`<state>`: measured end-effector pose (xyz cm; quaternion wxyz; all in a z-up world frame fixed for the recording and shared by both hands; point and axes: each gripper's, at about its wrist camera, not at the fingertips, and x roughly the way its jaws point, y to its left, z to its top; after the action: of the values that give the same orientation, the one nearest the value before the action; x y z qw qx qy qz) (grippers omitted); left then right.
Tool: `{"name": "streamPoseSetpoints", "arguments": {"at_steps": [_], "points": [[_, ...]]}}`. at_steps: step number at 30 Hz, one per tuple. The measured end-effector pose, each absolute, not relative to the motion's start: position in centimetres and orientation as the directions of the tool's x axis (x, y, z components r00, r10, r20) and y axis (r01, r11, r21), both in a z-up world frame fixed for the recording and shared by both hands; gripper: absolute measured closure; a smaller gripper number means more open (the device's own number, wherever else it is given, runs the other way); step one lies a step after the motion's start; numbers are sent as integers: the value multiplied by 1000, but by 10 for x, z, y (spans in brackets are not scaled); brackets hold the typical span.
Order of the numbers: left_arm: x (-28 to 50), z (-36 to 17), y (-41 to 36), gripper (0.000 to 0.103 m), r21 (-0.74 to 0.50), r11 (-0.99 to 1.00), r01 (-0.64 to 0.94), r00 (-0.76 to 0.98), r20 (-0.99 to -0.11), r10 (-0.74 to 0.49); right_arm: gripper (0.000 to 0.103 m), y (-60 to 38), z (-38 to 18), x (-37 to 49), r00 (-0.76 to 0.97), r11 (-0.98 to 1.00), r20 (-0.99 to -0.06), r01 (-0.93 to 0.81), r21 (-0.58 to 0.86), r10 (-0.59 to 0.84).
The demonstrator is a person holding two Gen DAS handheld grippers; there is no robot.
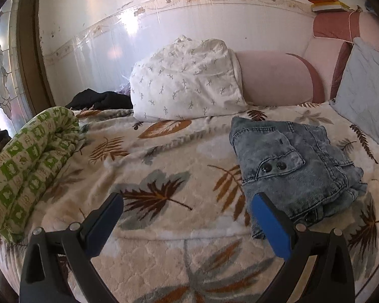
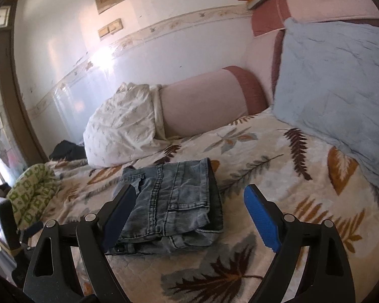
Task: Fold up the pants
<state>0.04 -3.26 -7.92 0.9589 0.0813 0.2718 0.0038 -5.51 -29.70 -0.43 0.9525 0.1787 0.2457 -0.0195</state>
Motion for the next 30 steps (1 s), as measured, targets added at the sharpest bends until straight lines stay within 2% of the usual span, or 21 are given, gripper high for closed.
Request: {"name": "streamPoseSetpoints", "arguments": {"at_steps": [15,23,30], "points": [[9,-87,-33,0,130,989,64,825,-565,21,15,-280,-25,-16,806,944,-580,90,318,118],[11,-89,-28,0,99,993,65,814,-580,4,15,-289,-33,-14,783,920,-608,135,368,128],[12,-89,-24,0,81,995,55,809,-588,3,15,-284,-36,-13,774,928,-621,134,348,121]]}}
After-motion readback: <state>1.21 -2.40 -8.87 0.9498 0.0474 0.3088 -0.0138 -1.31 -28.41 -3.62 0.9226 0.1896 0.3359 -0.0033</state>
